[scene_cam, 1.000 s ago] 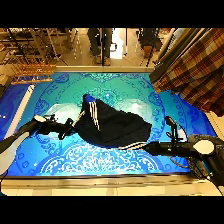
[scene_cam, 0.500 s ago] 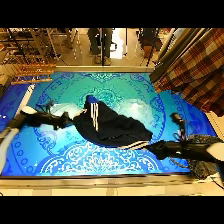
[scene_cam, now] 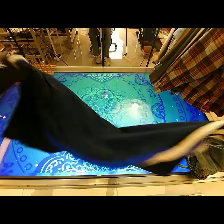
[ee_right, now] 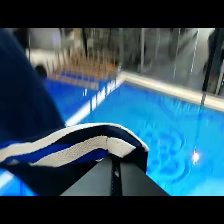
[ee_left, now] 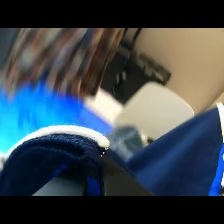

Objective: Fold the clothes and pants, and hang the long-sleeved shirts on hangers.

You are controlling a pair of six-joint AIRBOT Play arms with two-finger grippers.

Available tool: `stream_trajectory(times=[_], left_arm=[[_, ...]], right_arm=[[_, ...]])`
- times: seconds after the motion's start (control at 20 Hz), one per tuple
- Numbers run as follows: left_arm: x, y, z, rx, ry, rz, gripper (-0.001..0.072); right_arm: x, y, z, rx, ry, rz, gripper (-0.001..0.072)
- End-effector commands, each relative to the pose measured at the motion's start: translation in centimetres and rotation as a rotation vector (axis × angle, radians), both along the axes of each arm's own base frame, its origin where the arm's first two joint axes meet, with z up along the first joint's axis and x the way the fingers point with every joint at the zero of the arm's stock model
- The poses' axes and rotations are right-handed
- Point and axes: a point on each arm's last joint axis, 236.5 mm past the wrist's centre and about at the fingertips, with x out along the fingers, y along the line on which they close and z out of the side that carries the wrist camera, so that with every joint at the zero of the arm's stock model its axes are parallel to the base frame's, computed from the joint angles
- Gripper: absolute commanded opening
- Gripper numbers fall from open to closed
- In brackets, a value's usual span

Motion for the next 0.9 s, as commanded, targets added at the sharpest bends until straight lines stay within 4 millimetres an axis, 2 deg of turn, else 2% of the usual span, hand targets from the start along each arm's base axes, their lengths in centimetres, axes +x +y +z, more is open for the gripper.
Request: stream_trajectory(times=[0.0,0.05,0.1,0.15,0.25,0.35,0.4,0.55,0.6,0.7,0.75,0.85], left_arm=[[-3.5,0.2,5.3,0.001,-0.247,0.170,0.0013],[-1.1,1.4,4.7,-0.005,-0.200,0.225,0.0013],[1.7,2.5,3.2,-0.030,-0.107,0.240,0.0014],[4.3,3.1,1.4,-0.061,-0.004,0.229,0.0014],[9.6,4.1,-3.0,-0.078,0.156,0.210,0.0013],[14.6,4.4,-8.9,-0.040,0.311,0.206,0.0014],[16.9,4.1,-12.4,-0.013,0.392,0.196,0.0014],[23.9,2.6,-23.6,0.052,0.608,0.197,0.0014],[26.7,2.5,-27.9,0.061,0.667,0.236,0.0013],[31.9,3.6,-35.0,0.012,0.767,0.353,0.0013],[33.6,4.2,-37.3,-0.024,0.808,0.392,0.0013],[35.7,5.3,-39.4,-0.043,0.817,0.439,0.0013]], right_arm=[[0.6,-2.0,4.8,0.033,-0.120,-0.105,0.0009],[3.5,-3.0,3.5,0.010,-0.051,-0.139,0.0009],[6.6,-3.6,1.9,-0.006,0.031,-0.154,0.0009],[10.0,-3.9,0.1,-0.012,0.119,-0.154,0.0009],[15.4,-4.2,-3.5,-0.017,0.271,-0.146,0.0010],[19.9,-4.3,-8.0,-0.021,0.429,-0.125,0.0010],[22.4,-4.3,-10.8,-0.024,0.509,-0.112,0.0010],[29.3,-5.1,-21.2,-0.020,0.743,-0.120,0.0010],[31.5,-5.5,-24.8,-0.012,0.794,-0.137,0.0010],[34.8,-6.0,-29.9,-0.006,0.846,-0.161,0.0010],[36.1,-5.7,-31.5,0.009,0.856,-0.160,0.0010],[37.0,-4.7,-33.1,0.002,0.856,-0.138,0.0010]])
